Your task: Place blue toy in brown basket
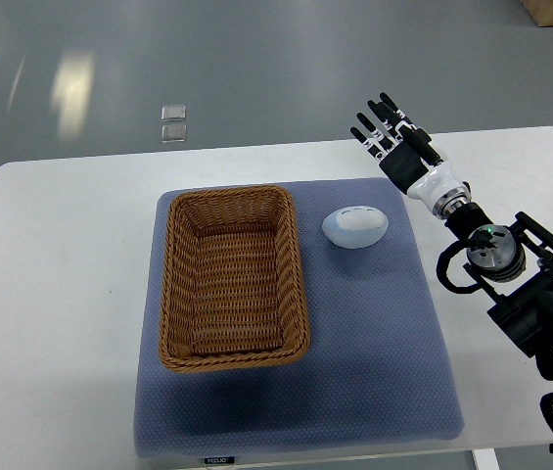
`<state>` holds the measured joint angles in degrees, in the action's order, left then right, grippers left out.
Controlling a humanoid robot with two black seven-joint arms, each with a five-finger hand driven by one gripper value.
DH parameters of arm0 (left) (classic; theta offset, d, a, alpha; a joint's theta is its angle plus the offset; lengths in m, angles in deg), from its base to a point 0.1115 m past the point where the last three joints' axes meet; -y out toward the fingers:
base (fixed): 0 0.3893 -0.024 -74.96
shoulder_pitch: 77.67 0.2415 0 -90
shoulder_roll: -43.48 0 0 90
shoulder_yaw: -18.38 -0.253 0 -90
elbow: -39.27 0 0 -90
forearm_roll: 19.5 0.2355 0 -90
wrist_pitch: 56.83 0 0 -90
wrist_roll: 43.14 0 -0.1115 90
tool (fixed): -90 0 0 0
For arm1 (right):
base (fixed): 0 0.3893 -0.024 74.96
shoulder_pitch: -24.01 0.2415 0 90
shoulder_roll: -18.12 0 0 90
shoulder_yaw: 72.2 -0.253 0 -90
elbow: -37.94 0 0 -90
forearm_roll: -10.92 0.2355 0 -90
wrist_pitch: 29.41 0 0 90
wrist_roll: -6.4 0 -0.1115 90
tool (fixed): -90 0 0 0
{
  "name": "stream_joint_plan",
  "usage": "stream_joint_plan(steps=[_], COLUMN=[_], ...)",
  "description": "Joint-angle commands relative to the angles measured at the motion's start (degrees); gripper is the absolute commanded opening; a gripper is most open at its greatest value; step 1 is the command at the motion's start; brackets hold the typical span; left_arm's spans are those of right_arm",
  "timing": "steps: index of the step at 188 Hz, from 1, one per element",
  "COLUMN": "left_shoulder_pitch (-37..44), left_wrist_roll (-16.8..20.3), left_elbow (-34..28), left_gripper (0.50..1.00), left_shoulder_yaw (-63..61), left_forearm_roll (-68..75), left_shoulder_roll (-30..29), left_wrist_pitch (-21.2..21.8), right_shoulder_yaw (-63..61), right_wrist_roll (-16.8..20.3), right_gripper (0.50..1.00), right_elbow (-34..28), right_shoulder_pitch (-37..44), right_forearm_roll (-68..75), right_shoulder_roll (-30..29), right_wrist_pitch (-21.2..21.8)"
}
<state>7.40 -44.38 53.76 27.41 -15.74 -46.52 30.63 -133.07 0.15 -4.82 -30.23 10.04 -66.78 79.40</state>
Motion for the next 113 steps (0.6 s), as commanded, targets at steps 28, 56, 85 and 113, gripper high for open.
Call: stream_joint_plan(steps=[28,56,85,113], left_shoulder_pitch=[0.0,0.0,0.0,-0.1], left_wrist_roll=[0.0,0.0,0.0,0.0], left_elbow=[-0.1,-0.1,0.0,0.0], left_gripper=[1.000,1.000,1.000,1.000], left_shoulder_yaw=[0.0,0.2,-0.2,-0.2], left_forearm_roll=[0.0,-0.1,-0.1,-0.1], left_shoulder_roll=[0.0,0.0,0.0,0.0], left_wrist_pitch=[0.1,0.1,0.1,0.1], right_shoulder_yaw=[0.1,0.1,0.8,0.8], right_wrist_roll=[0.1,0.2,0.2,0.5], right_gripper=[0.909,0.909,0.909,0.909], right_elbow=[0.0,0.0,0.0,-0.1], right_shoulder_pitch=[0.1,0.5,0.7,1.9], right_forearm_roll=[0.0,-0.1,-2.8,-9.4], right_shoulder_roll=[0.0,0.0,0.6,2.1], right_wrist_pitch=[-0.1,-0.1,-0.5,1.1])
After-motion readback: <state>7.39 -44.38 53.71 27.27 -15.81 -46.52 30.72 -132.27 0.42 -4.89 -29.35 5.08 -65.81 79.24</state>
